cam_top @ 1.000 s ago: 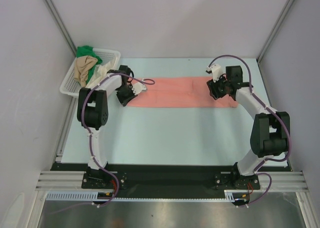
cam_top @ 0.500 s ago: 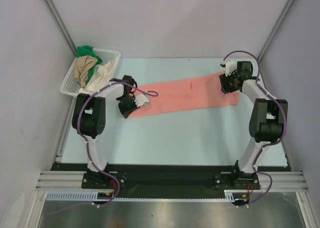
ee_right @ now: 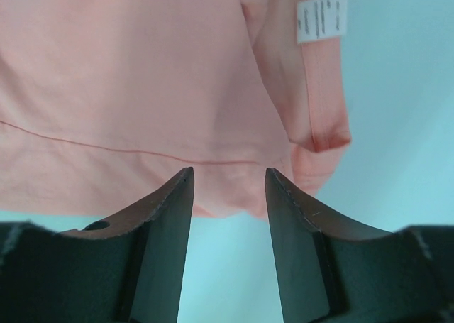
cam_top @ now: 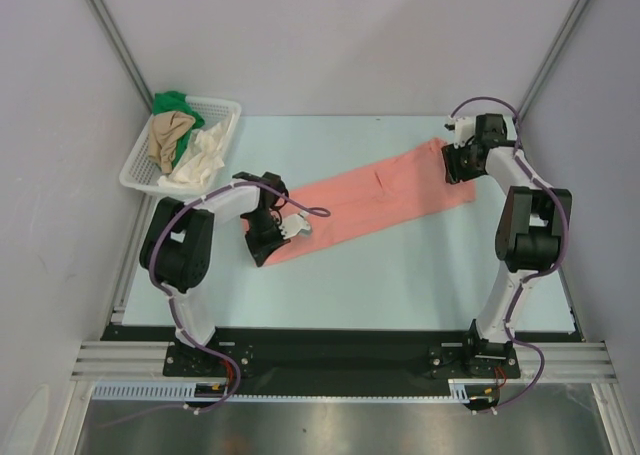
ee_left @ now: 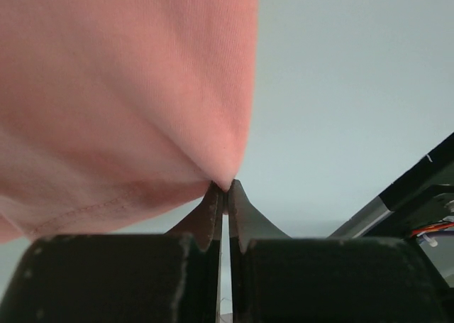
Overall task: Fold and stack the t-shirts
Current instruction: Fold the tshirt
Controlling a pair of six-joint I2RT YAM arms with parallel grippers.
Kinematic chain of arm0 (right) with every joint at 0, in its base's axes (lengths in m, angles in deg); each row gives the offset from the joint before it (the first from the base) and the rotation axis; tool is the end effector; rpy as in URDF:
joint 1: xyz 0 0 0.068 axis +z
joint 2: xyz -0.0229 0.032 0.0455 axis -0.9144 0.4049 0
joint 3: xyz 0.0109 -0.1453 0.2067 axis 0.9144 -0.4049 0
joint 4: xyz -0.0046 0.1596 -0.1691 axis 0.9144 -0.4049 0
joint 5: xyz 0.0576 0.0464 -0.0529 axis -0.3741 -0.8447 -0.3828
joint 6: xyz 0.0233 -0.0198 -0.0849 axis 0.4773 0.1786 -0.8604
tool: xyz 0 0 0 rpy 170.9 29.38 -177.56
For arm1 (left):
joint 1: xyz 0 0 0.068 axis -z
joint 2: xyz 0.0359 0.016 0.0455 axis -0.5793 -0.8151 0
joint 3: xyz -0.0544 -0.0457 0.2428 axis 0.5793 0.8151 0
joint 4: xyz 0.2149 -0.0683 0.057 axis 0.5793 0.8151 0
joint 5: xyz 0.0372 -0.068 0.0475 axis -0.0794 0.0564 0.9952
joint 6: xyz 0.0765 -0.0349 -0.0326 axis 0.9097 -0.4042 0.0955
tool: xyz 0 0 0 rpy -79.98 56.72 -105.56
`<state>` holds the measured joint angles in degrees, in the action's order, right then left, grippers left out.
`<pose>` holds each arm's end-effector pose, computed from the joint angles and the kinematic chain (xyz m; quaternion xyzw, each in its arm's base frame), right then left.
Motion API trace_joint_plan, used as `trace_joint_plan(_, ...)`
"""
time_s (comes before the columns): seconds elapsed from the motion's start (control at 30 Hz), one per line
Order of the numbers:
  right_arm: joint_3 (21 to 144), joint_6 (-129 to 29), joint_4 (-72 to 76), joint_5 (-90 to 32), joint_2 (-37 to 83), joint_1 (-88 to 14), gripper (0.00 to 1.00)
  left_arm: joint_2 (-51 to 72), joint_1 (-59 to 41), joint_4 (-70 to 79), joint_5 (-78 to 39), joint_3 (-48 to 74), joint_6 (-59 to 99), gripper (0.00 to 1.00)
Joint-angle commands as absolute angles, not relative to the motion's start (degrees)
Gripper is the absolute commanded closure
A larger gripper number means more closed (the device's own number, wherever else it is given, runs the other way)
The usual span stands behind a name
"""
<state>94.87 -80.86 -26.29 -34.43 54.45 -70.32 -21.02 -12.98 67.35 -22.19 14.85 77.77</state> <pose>0.4240 -0.0128 0.1804 -0.1963 0.9232 0.0291 0.3292 0.2507 -0.1198 0.1151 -0.5533 -0.8250 0.1054 0.0457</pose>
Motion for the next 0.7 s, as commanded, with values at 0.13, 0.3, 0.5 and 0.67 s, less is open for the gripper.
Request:
trace_joint_plan(0.13, 90.41, -79.31, -30.78, -33.30, 49.79, -74.02, 0.50, -16.34, -11.41, 70.10, -25.27, 15.57, 75.10, 0.99)
trace_joint_plan(0.3, 87.94, -79.05, -30.25, -33.57, 48.82, -75.16, 0.51, -15.82, -11.14, 70.63, -25.54, 15.74, 74.75, 1.00)
trace_joint_plan(0.5, 87.06, -78.69, -28.15, -34.01, 51.36, -75.43, 0.52, -16.08, -10.70, 70.80, -24.84, 16.09, 74.57, 0.99)
trace_joint_plan(0.67, 89.60, -77.38, -26.65, -34.88, 55.49, -76.22, 0.54, -16.78, -10.53, 70.45, -24.05, 16.71, 74.05, 0.99)
